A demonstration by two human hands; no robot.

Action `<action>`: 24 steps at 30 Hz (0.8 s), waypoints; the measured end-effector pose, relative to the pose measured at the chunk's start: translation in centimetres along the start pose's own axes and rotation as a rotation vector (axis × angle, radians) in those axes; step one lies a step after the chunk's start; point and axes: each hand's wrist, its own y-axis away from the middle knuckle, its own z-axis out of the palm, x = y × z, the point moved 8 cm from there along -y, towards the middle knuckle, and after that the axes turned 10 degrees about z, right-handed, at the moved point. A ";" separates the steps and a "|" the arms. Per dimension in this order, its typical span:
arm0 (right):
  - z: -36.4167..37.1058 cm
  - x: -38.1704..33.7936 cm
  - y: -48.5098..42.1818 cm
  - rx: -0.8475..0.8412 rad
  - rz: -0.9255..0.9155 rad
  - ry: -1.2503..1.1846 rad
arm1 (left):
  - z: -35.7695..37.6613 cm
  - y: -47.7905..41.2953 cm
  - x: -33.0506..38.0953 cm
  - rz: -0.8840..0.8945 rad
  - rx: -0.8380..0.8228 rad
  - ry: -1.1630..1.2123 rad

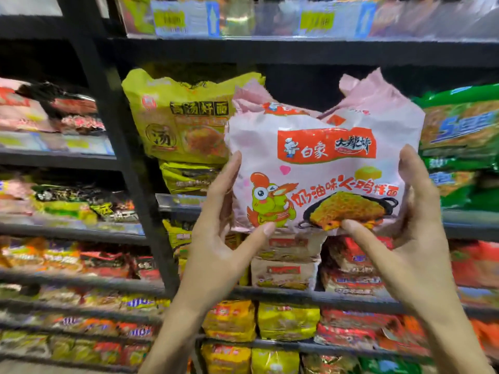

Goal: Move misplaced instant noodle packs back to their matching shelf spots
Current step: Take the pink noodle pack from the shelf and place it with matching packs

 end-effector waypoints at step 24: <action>-0.5 6.7 -8.6 0.237 -0.274 0.098 | 3.4 -7.9 -6.8 0.226 0.085 -0.266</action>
